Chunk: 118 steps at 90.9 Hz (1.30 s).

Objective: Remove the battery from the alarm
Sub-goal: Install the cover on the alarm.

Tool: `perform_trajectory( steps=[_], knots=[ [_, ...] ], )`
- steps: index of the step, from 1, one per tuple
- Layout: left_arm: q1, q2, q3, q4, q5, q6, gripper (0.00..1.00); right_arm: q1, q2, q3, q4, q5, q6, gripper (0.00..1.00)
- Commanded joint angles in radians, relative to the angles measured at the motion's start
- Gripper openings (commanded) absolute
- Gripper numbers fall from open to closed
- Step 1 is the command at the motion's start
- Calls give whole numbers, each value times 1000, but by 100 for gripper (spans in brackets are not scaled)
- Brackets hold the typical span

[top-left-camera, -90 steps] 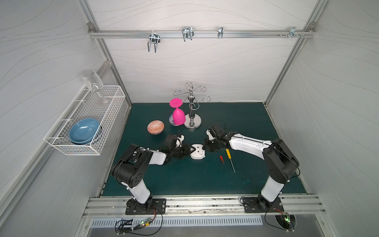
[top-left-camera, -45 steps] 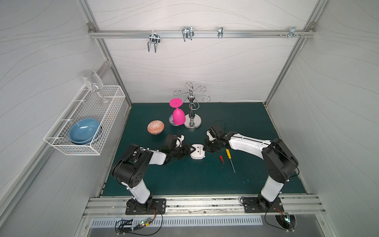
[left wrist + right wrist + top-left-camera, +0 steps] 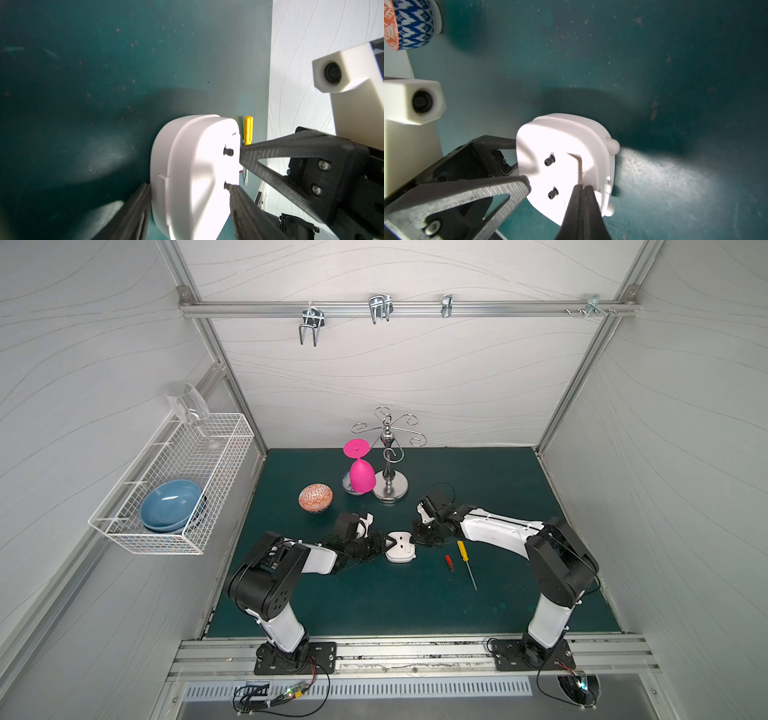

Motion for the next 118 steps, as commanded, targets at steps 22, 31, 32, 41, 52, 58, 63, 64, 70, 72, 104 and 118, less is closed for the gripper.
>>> perform_trajectory(
  steps=[22,31,32,41,52,58,63,64,70,72,104,118],
  knots=[
    [-8,3,-7,17,1,2,65,6,28,43,-11,-64,-3,0],
    [-8,4,-7,17,1,2,65,6,31,49,-12,-72,-2,0],
    [-8,3,-7,16,1,2,65,6,31,49,-12,-72,-2,0],
    [-9,2,-8,17,1,1,65,10,40,47,-8,-78,-3,4],
    [-8,-2,-10,17,-1,1,65,13,50,43,-4,-92,-4,17],
    [-8,-6,-9,17,-2,0,65,14,44,45,-16,-84,-11,21],
    [-8,-9,-9,13,-3,2,65,12,36,52,-37,-72,-25,26],
    [-8,-9,-10,12,-3,2,65,12,34,53,-42,-68,-29,27],
    [-10,-13,-8,6,-6,3,65,11,17,63,-73,-51,-49,32],
    [-9,-15,-8,5,-8,5,65,11,12,67,-84,-43,-56,33],
    [-8,-14,-7,0,-11,4,65,7,4,89,-187,59,-135,42],
    [-8,-17,-5,-3,-13,5,65,7,37,96,-183,65,-141,37]
  ],
)
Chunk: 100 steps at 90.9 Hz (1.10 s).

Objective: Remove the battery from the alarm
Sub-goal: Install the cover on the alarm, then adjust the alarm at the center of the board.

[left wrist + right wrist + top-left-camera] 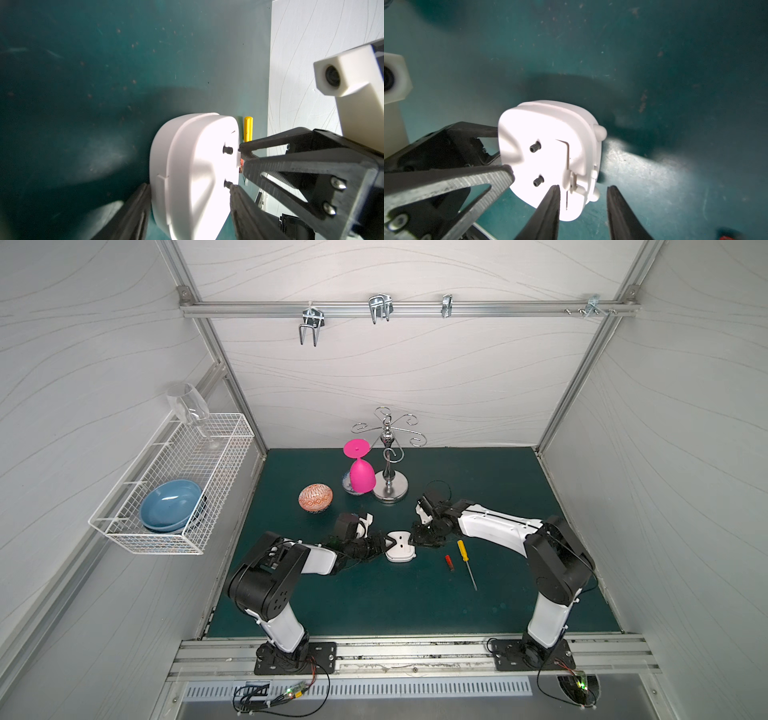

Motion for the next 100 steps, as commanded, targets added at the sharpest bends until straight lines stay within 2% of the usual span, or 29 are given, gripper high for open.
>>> perform_trajectory(
  steps=[1,12,39,43,48,54,63,69,78,100],
  knots=[
    [-8,-15,1,-12,-10,4,65,5,20,25,-34,25,-23,37],
    [-8,-16,1,-14,-8,5,65,6,40,28,-34,26,-27,34],
    [-2,-51,-5,-43,-15,22,69,9,53,0,-20,35,-39,35],
    [4,-63,-11,-46,-14,22,70,8,38,-4,-15,42,-51,40],
    [17,-86,-19,-52,-10,23,72,6,2,-10,5,59,-96,50],
    [40,-118,-37,-60,-5,27,75,3,-46,-13,20,75,-184,72],
    [77,-188,-69,-119,3,36,78,-16,-94,-16,23,59,-351,98],
    [110,-229,-91,-133,12,37,78,-45,-92,-14,21,-27,-384,99],
    [154,-280,-123,-159,31,34,78,-47,-78,-38,59,-121,-347,99],
    [215,-351,-154,-221,52,47,77,25,-20,-78,160,-170,-197,99]
  ],
)
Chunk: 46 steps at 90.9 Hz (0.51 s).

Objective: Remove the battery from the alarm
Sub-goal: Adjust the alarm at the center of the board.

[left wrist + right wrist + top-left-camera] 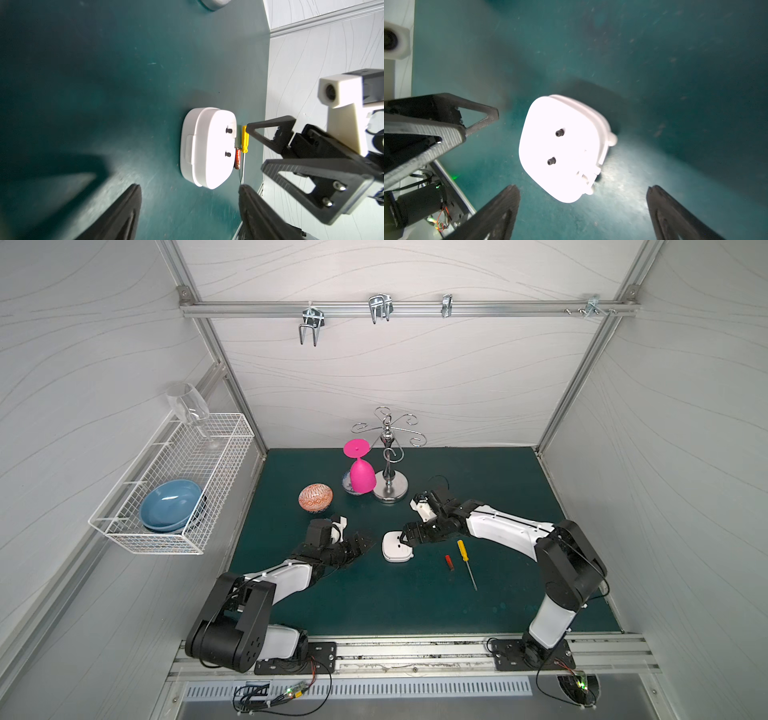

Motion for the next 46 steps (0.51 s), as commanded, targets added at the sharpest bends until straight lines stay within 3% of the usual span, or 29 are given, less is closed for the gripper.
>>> perform_trajectory(
  steps=[1,29,34,46],
  knots=[
    [26,-26,-9,-16,34,20,77,47,36,-17,62,-68,66,99],
    [135,-104,-45,-80,64,37,77,213,73,42,100,-129,28,99],
    [152,-123,-51,-96,65,37,77,220,67,60,35,-77,-24,99],
    [166,-160,-71,-108,57,16,78,221,19,88,-147,196,-202,99]
  ],
)
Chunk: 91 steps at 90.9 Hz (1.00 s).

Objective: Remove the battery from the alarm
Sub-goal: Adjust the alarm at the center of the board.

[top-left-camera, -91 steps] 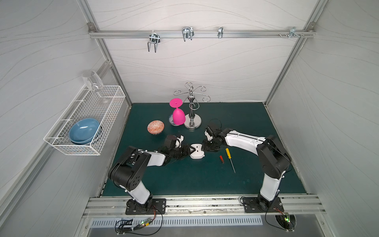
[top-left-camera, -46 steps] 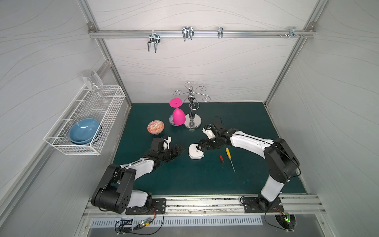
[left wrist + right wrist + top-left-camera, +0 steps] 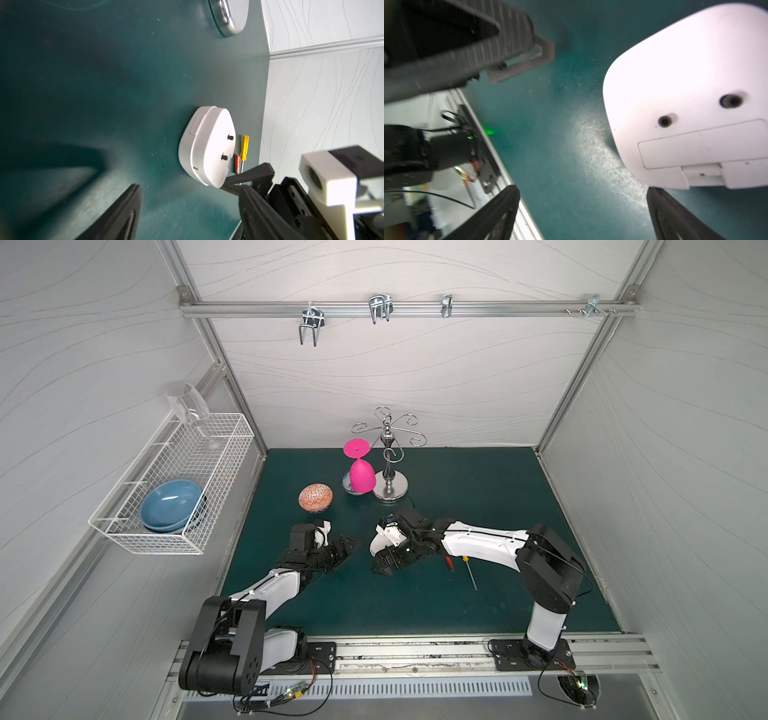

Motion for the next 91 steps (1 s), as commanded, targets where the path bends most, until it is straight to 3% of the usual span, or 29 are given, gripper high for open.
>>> perform_trajectory(
  steps=[1,8,23,43,70,91],
  knots=[
    [11,-32,-14,-14,12,3,78,-9,-45,36,-182,228,-181,99],
    [11,-38,-18,-17,9,0,78,-5,-50,59,-229,319,-256,99],
    [11,-26,-14,-11,13,4,80,12,46,166,-326,397,-372,99],
    [11,-28,-18,-9,20,21,85,13,123,235,-300,296,-491,99],
    [10,2,-14,17,41,16,100,4,236,339,-312,272,-520,99],
    [11,99,-32,169,74,-56,100,4,308,404,-315,248,-564,99]
  ],
)
